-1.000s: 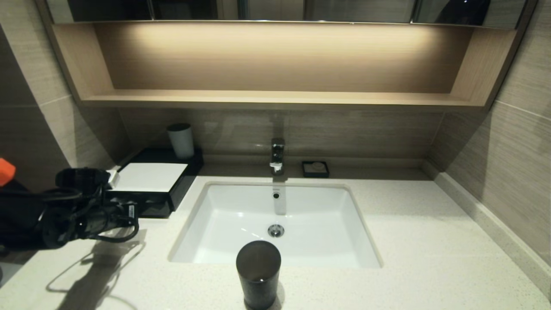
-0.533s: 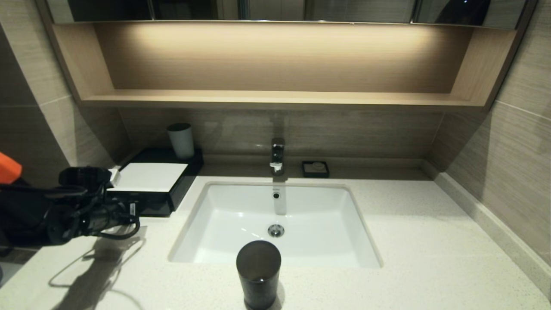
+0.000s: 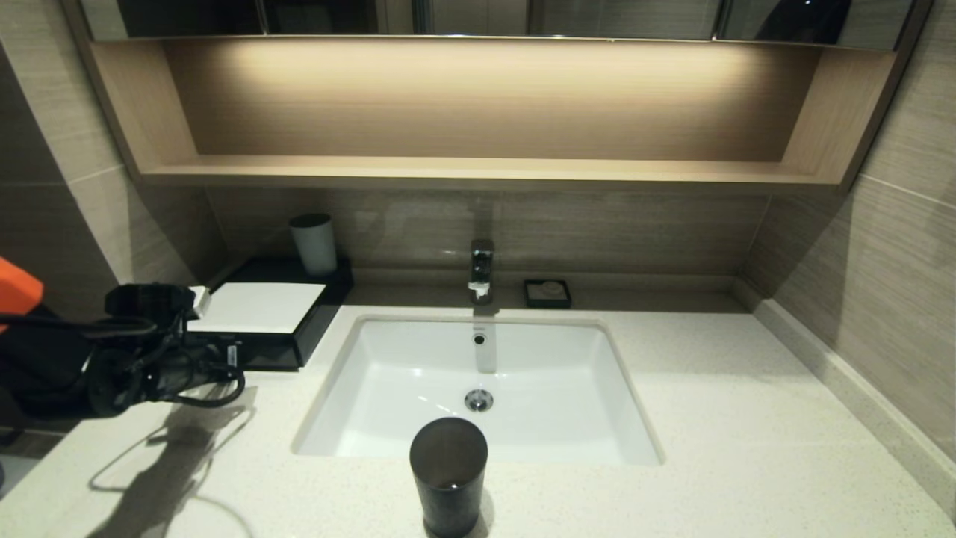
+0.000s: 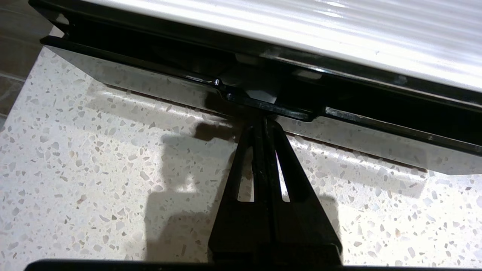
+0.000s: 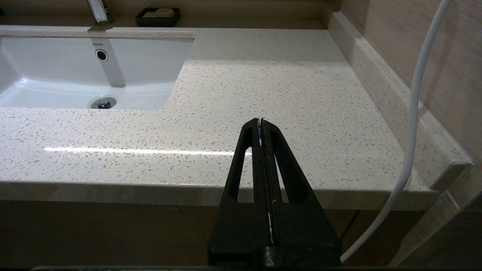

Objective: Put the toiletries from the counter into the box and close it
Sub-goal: Close the drawer

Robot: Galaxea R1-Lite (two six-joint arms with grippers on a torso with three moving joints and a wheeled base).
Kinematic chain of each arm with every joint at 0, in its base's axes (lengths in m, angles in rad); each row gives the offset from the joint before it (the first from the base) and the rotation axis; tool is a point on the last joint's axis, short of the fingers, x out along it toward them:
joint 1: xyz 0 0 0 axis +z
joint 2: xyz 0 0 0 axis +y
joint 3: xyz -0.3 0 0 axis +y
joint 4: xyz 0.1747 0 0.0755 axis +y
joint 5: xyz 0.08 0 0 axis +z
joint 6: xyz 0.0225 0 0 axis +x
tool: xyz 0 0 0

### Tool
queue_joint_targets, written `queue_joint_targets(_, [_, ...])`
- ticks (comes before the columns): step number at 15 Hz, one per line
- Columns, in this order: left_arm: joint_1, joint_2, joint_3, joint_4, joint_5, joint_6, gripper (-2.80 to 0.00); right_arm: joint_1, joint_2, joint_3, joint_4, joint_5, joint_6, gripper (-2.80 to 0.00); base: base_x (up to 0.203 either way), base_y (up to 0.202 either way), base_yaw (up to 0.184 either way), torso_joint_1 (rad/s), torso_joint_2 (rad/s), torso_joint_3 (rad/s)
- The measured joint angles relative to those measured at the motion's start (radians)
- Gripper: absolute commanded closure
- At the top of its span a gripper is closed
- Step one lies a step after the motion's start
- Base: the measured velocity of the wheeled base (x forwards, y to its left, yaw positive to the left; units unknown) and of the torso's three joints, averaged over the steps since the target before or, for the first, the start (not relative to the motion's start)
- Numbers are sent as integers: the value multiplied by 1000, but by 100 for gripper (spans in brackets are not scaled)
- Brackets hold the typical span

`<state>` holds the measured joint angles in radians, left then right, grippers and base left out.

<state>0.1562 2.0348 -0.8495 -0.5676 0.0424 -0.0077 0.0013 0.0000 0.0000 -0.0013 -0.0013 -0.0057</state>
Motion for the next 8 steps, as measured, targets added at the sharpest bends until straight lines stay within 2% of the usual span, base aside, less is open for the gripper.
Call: queue_joint_targets(8, [0,8,-34,1,0,0,0,0,0,0,0,0,0,0,0,0,0,0,0,0])
